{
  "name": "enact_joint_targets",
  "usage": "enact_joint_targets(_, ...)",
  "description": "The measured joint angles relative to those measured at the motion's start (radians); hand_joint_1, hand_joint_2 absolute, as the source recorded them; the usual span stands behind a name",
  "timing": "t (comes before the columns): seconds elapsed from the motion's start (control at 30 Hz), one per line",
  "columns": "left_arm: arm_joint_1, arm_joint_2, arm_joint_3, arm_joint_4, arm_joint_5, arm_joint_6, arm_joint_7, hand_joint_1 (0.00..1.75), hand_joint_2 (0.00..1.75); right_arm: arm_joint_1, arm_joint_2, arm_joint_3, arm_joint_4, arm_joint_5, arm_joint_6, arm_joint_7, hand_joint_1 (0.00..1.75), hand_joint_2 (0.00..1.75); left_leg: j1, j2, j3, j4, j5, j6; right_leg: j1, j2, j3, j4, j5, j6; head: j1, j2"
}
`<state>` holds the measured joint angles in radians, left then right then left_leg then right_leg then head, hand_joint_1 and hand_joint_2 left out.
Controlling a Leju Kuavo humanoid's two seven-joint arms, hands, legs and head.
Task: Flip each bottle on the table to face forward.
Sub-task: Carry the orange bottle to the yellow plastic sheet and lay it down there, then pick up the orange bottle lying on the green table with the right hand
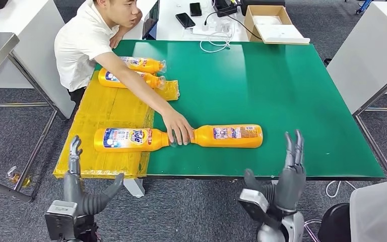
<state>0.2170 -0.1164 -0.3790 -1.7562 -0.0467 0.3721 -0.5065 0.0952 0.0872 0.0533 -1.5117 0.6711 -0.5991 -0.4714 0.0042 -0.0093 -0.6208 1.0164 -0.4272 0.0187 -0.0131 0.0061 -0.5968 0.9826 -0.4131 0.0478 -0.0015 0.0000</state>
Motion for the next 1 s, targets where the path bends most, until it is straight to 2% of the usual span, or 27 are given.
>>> enact_joint_targets(0.1,-0.031,0.000,-0.020,0.032,0.003,-0.019,-0.003,0.00,1.75,-0.079,-0.058,-0.012,0.131,0.092,-0.009,0.019,0.00,1.75,-0.001,0.000,0.000,0.000,0.001,0.001,-0.001,0.000,0.001,0.000,0.001,0.001,0.000,0.000)
enact_joint_targets(0.17,-0.045,0.000,-0.028,0.047,0.004,-0.023,-0.003,0.00,1.75,-0.114,-0.085,-0.017,0.198,0.108,-0.012,0.020,0.00,1.75,-0.001,0.000,0.000,0.000,0.001,0.002,-0.001,0.000,0.001,0.000,0.002,0.002,0.000,0.000)
enact_joint_targets(0.3,-0.060,0.000,-0.038,0.069,0.008,-0.029,-0.003,0.00,1.75,-0.155,-0.114,-0.023,0.287,0.136,-0.014,0.032,0.00,1.75,-0.001,0.000,0.000,0.000,0.001,0.002,-0.001,0.000,0.001,0.000,0.002,0.002,0.000,0.000)
enact_joint_targets(0.5,-0.085,-0.002,-0.048,0.097,0.012,-0.063,0.008,0.00,1.75,-0.268,-0.162,-0.010,0.500,0.319,-0.014,0.117,0.00,1.75,-0.001,0.000,0.000,0.000,0.001,0.001,-0.001,0.000,0.000,0.000,0.001,0.002,0.000,0.000)
enact_joint_targets(0.77,-0.124,-0.012,-0.056,0.132,0.005,-0.093,0.052,0.00,1.75,-0.434,-0.172,0.050,0.775,0.430,0.002,0.227,0.00,1.75,-0.001,0.000,0.000,0.000,0.002,0.002,-0.001,0.000,0.001,0.001,0.002,0.002,0.000,0.000)
enact_joint_targets(1.0,-0.157,-0.021,-0.065,0.164,-0.001,-0.106,0.080,0.00,1.75,-0.522,-0.172,0.108,0.920,0.502,0.014,0.305,0.00,1.75,-0.001,-0.001,0.000,0.001,0.002,0.002,-0.001,0.000,0.001,0.001,0.002,0.002,0.000,0.000)
